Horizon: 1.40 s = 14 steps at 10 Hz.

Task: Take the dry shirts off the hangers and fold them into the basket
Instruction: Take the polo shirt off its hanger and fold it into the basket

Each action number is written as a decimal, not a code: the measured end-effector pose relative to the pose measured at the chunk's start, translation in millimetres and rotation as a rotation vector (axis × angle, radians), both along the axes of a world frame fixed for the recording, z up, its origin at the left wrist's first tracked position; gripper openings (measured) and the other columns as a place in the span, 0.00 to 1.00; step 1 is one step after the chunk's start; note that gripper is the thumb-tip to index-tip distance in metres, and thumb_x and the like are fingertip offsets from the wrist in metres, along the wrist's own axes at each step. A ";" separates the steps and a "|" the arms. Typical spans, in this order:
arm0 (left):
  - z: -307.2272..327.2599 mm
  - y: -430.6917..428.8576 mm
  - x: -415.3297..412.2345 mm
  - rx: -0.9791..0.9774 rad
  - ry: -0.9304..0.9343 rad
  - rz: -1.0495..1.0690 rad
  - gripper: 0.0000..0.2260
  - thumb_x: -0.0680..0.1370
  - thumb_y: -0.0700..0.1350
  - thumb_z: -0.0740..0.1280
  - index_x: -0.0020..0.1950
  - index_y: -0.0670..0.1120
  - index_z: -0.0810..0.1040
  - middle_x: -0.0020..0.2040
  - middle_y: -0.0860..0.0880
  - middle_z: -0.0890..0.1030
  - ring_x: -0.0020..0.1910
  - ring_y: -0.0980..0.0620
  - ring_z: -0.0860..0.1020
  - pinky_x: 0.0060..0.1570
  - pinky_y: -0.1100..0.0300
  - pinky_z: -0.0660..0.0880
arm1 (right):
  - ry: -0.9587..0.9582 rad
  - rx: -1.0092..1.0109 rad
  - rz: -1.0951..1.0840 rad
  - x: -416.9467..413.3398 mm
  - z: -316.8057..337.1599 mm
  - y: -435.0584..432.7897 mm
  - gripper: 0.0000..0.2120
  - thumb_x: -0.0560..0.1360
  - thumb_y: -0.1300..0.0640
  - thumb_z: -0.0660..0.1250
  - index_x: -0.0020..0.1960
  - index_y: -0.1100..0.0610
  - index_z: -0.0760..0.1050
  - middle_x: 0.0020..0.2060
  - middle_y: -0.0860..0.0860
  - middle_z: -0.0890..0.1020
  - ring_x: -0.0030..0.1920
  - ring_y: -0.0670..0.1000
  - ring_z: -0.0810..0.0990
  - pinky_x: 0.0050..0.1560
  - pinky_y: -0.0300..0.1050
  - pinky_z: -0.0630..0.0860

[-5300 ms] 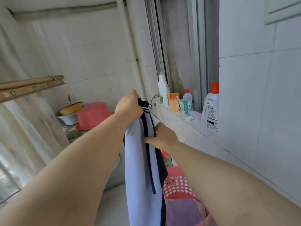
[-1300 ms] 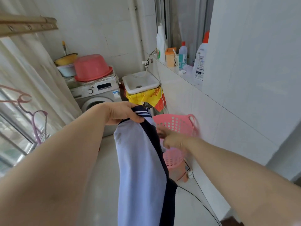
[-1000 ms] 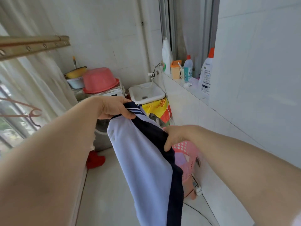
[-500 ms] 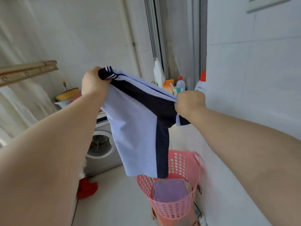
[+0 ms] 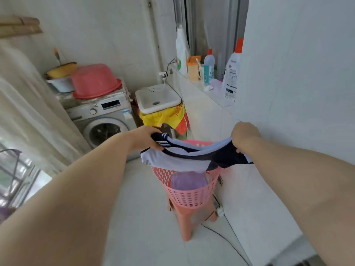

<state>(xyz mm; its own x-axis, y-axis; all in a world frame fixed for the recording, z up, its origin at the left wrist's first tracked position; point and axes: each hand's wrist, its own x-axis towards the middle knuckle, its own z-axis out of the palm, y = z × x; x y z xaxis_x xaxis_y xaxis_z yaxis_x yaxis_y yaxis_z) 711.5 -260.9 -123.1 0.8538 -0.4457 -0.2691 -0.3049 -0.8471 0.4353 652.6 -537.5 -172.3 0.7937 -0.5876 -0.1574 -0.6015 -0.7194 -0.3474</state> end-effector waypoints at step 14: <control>-205.1 0.5 -53.7 -0.398 0.572 0.884 0.41 0.72 0.67 0.64 0.75 0.41 0.59 0.73 0.44 0.66 0.70 0.42 0.66 0.65 0.48 0.65 | 0.185 1.085 -0.028 -30.5 -151.4 71.7 0.28 0.57 0.51 0.67 0.56 0.60 0.75 0.50 0.58 0.82 0.49 0.59 0.80 0.51 0.52 0.76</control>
<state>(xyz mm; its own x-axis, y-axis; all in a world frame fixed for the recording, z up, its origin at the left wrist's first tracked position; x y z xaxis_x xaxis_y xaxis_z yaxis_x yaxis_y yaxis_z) 657.8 -260.4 -328.1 0.7088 0.1130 -0.6963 0.6650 -0.4361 0.6062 622.2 -465.8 -323.7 0.6931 -0.0821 -0.7161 -0.7208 -0.0720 -0.6894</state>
